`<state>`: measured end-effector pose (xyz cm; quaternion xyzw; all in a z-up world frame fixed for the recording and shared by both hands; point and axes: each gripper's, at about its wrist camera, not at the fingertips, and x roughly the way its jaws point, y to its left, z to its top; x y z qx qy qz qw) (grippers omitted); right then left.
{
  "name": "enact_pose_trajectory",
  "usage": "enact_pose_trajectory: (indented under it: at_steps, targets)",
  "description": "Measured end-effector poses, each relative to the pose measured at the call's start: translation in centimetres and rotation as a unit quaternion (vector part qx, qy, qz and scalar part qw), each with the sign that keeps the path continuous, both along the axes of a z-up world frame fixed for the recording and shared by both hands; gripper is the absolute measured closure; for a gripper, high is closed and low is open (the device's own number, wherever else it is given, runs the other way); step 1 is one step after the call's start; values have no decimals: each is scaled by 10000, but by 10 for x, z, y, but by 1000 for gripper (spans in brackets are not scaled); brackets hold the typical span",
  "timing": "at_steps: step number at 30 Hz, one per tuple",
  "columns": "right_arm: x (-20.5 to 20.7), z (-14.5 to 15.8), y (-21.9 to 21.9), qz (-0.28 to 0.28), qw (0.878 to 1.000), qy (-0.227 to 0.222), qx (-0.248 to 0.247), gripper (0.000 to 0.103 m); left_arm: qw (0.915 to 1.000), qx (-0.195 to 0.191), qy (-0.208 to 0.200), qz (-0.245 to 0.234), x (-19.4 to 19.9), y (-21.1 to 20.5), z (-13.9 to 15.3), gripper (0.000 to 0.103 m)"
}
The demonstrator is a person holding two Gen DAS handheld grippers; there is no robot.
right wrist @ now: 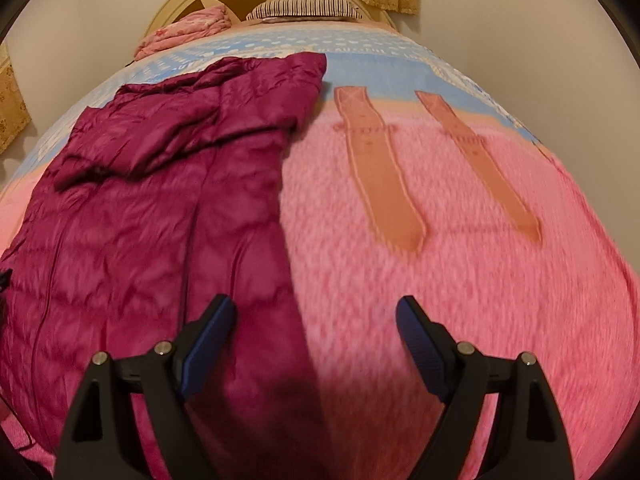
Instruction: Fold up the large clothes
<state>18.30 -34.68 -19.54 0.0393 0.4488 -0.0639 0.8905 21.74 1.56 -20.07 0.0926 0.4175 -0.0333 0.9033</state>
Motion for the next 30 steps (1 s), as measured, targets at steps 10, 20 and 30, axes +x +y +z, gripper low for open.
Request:
enact_pose_trajectory:
  at_steps: [10,20,30]
  targets:
    - [-55,-7,17,-43,9997,-223,-5,18,9996,-256,-60,-74,-50,12,-4,3]
    - [-80,-2,36,337,9987,-230,300,92,9980,-273,-45,-561,-79,-1,6,91]
    - [-133,62,32,450,9898,-1229,561,97,9888,-557,-1088,-850,-129,23,104,97]
